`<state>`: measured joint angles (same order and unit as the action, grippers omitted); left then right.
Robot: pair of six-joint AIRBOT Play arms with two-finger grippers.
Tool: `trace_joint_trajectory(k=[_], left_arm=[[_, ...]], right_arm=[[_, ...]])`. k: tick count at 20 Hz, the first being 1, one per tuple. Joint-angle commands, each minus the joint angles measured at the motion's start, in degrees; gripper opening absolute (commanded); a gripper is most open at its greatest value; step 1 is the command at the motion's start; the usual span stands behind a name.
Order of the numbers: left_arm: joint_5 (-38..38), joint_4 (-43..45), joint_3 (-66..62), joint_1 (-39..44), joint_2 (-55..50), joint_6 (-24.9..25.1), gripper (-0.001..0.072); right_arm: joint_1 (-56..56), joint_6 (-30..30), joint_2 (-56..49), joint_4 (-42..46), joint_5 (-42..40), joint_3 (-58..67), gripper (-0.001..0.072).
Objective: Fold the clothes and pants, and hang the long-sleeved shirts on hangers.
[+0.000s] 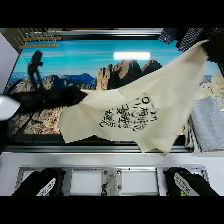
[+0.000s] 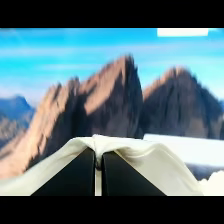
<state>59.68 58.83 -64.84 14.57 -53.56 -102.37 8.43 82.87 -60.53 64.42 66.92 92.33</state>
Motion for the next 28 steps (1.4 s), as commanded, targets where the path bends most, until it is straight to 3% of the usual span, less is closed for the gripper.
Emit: trace_joint_trajectory(k=[1, 6, 7, 8, 9, 13, 15, 17, 20, 23, 25, 28], left_arm=[[-3.3, -0.5, -8.8, -5.2, -20.8, 9.0, 0.0006], [0.4, -0.5, -28.8, -9.6, -46.4, 8.7, 0.0008], [0.6, -0.6, -31.5, -10.3, -48.9, 7.3, 0.0224], [0.7, -0.5, -33.8, -10.8, -50.4, 6.0, 0.0602], [1.2, -0.4, -35.7, -11.3, -51.3, 4.9, 0.0685], [5.0, 5.6, -37.6, -14.4, -47.7, 4.9, 0.0685], [6.1, 13.6, -30.9, -15.8, -41.9, 4.8, 0.0685], [5.5, 15.8, -20.1, -17.8, -36.2, 4.8, 0.0685], [3.1, 12.9, -1.9, -20.6, -29.0, 4.8, 0.0685], [-2.5, 8.1, 12.1, -21.3, -22.8, 4.8, 0.0685], [-6.6, 5.0, 17.5, -21.0, -19.8, 4.8, 0.0685], [-10.5, 0.9, 21.3, -21.0, -17.8, 4.8, 0.0685]], right_arm=[[-0.1, -0.2, -14.2, 2.3, 0.4, -0.3, 0.001], [-0.1, -0.3, -27.6, 2.1, -7.6, -0.3, 0.0025], [0.0, -0.3, -29.0, 1.6, -8.4, -0.3, 0.0076], [0.0, -0.3, -30.1, 0.7, -9.2, -0.3, 0.0322], [0.1, -0.3, -30.7, 0.0, -9.8, -0.3, 0.0532], [2.0, -1.6, -27.4, 0.2, -11.1, -0.5, 0.0498], [4.1, -4.3, -23.0, 1.4, -7.5, -3.4, 0.0498], [7.0, -6.3, -17.8, 1.5, -3.8, -11.9, 0.0498], [12.0, -4.7, -13.2, 1.0, -0.4, -28.2, 0.05], [15.6, -4.9, -13.8, -2.9, -2.5, -41.3, 0.0515], [15.9, -5.4, -15.6, -5.9, -6.3, -46.2, 0.0514], [14.4, -11.1, -20.2, -14.9, -9.2, -48.2, 0.0513]])
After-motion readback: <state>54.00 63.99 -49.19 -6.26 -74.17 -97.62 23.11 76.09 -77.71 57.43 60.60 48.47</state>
